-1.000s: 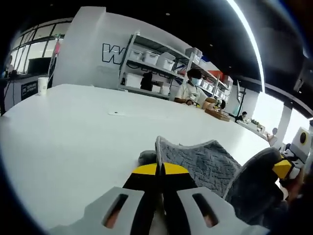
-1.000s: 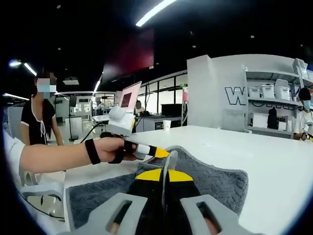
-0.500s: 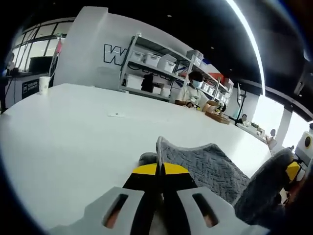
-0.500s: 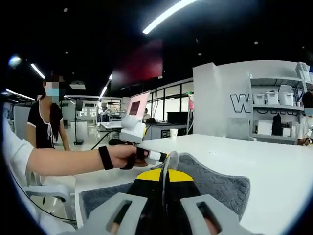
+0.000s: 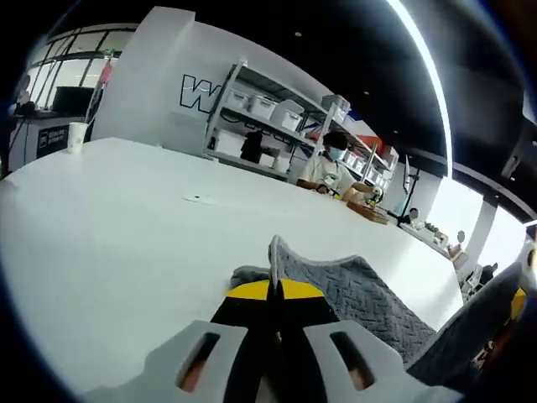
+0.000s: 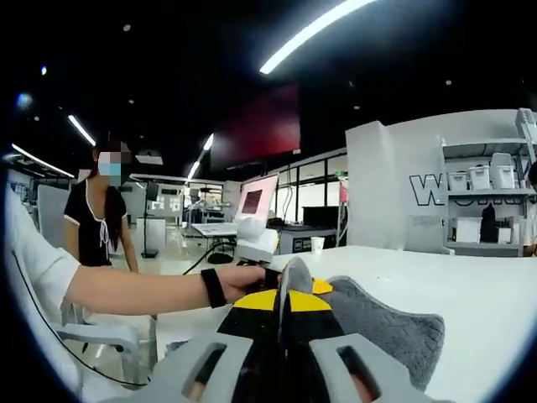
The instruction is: Open the folded towel by lifting each exposed corner and separating the folded layers until the towel lies flat within the target outline without major curled edges
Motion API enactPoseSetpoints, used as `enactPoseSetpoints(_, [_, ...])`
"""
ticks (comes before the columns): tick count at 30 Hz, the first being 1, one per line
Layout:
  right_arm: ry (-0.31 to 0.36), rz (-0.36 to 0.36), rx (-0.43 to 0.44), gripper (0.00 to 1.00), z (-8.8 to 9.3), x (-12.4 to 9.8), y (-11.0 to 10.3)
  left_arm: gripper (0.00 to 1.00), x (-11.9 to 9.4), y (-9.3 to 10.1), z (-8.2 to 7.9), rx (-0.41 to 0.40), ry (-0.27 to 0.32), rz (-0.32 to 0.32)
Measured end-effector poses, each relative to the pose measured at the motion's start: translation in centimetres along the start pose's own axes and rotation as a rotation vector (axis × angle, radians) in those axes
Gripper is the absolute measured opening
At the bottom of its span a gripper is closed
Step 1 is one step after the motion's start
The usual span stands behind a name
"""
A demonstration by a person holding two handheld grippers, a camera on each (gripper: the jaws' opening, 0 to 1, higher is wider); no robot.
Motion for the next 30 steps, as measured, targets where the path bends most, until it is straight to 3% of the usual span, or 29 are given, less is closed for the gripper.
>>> enactPoseSetpoints(6, [0.019,-0.048,0.002,0.00,-0.6,-0.2,-1.7,0.01,-0.2,0.3,-0.5,-0.027,0.043,-0.002])
enactPoseSetpoints(17, [0.020,-0.115,-0.021,0.00,-0.7,-1.1,-3.8,0.01,-0.2,0.2,-0.5,-0.043,0.058,-0.022])
enactPoseSetpoints(21, [0.028,-0.125,-0.003,0.00,-0.7,-1.4,-4.7,0.01,-0.3,0.5,-1.2,-0.003,0.127,-0.018])
enactPoseSetpoints(23, [0.026,-0.137,-0.007,0.00,-0.5,-1.6,-5.2,0.01,-0.4,1.0,-1.4,-0.047,0.152,-0.002])
enactPoseSetpoints(30, [0.020,-0.127,-0.034,0.00,-0.3,-2.1,-6.0,0.01,-0.3,1.5,-2.4,-0.036,0.198,0.021])
Point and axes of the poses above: the point that each gripper's makers call its tool centre point, and the gripper's own axes: x roughly forward along the fingers, y roughly to its right, z roughly out of its underside, the point moved 5 cm from there along -x, roughly backward along the fingers, and after that the axes turned 11 degrees about y, right-handed, at the moved point
